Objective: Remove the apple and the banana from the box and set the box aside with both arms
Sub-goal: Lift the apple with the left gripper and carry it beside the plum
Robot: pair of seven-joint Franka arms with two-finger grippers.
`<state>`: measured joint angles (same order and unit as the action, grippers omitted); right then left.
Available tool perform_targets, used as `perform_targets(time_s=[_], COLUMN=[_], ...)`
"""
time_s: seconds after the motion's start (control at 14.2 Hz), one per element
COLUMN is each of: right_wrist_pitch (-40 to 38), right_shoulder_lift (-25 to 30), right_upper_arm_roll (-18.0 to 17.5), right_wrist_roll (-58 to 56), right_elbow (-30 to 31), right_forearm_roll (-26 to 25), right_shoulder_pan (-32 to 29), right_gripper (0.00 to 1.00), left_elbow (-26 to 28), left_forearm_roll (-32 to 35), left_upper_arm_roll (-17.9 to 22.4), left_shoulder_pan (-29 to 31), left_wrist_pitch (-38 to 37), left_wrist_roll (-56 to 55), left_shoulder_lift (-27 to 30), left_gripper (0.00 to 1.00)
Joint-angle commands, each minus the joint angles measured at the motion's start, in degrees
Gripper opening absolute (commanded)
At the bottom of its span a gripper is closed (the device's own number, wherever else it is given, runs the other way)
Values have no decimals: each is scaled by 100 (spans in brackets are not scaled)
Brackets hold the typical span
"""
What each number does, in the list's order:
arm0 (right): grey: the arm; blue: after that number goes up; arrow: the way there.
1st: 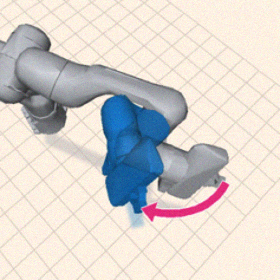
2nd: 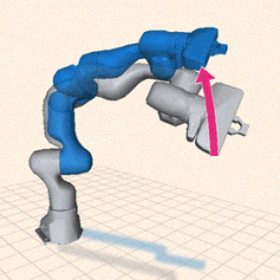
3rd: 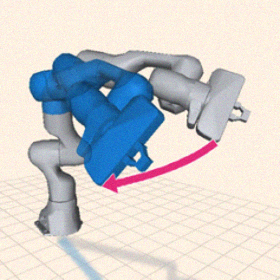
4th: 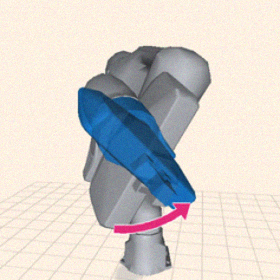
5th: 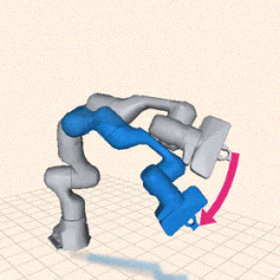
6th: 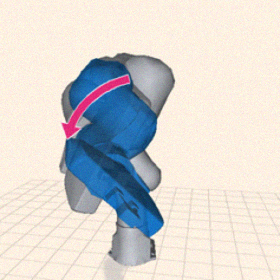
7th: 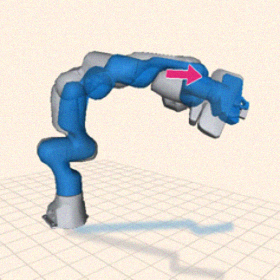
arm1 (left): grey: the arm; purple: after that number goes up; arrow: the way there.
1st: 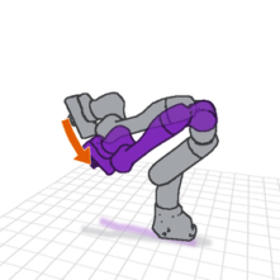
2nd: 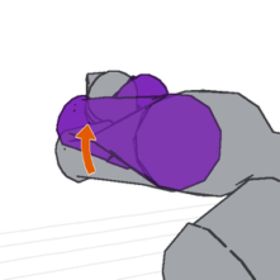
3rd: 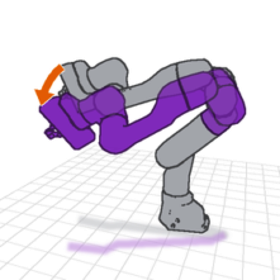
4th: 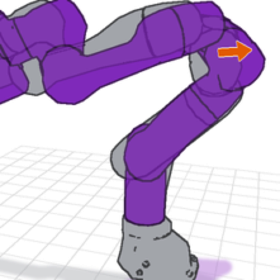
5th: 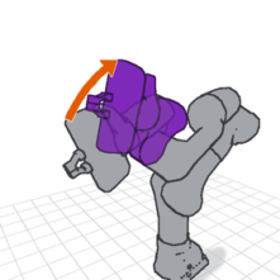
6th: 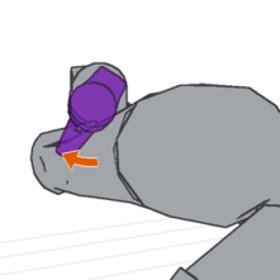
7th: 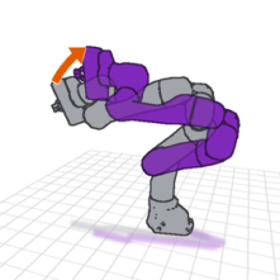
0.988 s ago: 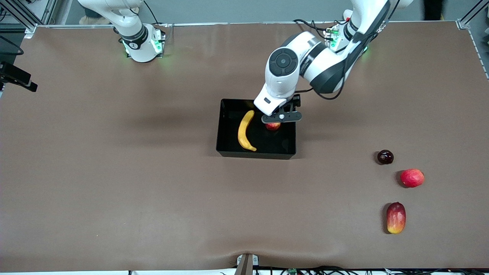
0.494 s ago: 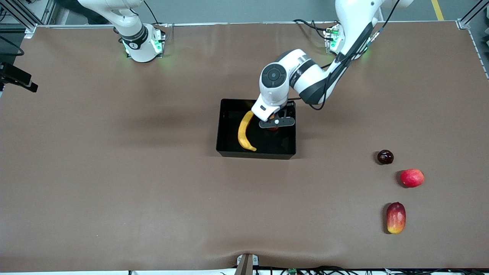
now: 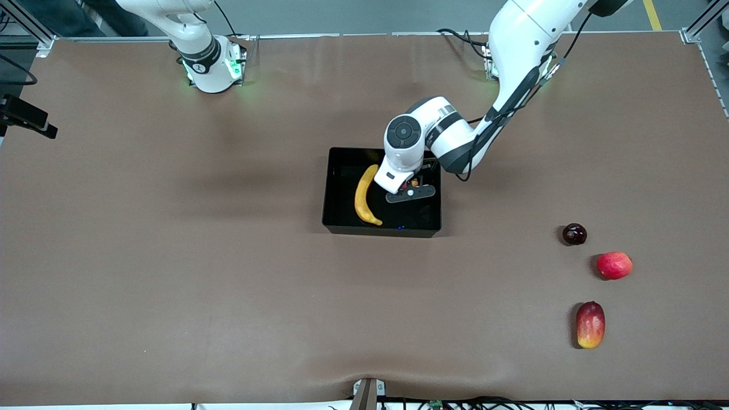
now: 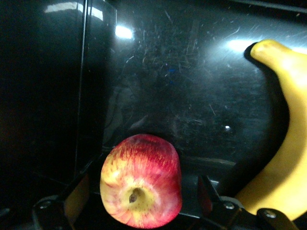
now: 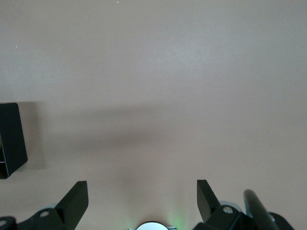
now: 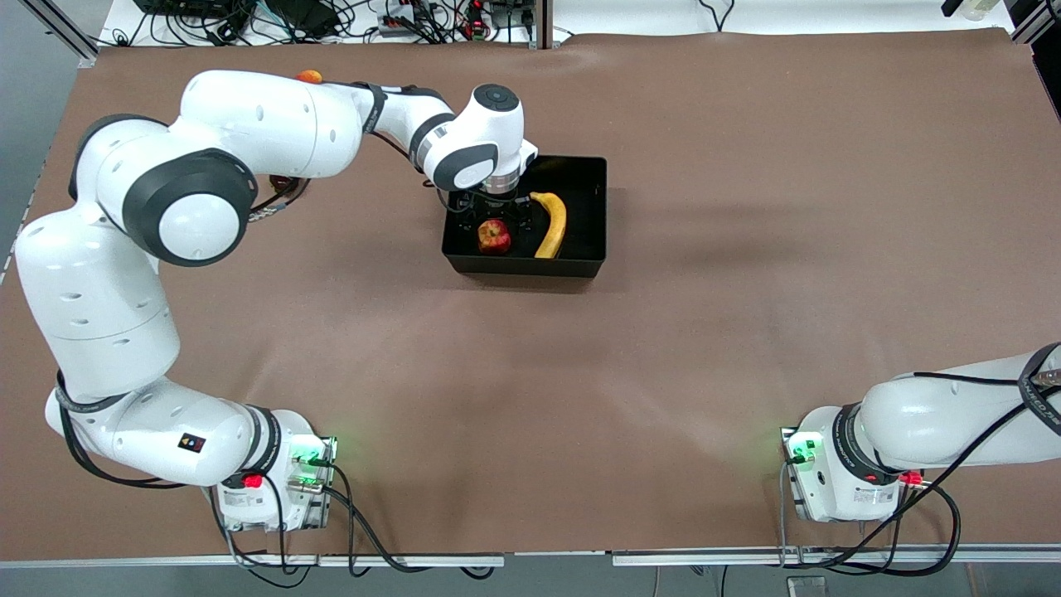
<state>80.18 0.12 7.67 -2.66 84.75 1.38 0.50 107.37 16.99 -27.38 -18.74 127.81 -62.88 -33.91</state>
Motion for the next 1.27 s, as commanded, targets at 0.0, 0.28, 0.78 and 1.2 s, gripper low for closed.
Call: perform_targets(time_s=[0.0,0.28,0.78,1.2], right_wrist_pitch=[15,7,7,7], right_shoulder_lift=[-117,-117,-117,-117], right_upper_arm_roll=[-73,-73,-73,-73], right_wrist_roll=[46,55,90,107], right_elbow=[-47,-47,-47,-55], right_forearm_roll=[29,29,37,37], right_shoulder_pan=[-138,-138,-129,-129], right_gripper=[100,100,100,100], left_elbow=[-14,-76,-1489,-2079], left_forearm_roll=[173,173,173,94], left_upper_arm_roll=[-13,-13,-101,-83], left_shoulder_pan=[-16,-60,-34,747], left_wrist_pitch=[112,60,-1731,-2532], left_wrist_roll=[-294,-435,-322,1249], left_shoulder_lift=[-46,-11,279,648], left_gripper=[86,0,0,0])
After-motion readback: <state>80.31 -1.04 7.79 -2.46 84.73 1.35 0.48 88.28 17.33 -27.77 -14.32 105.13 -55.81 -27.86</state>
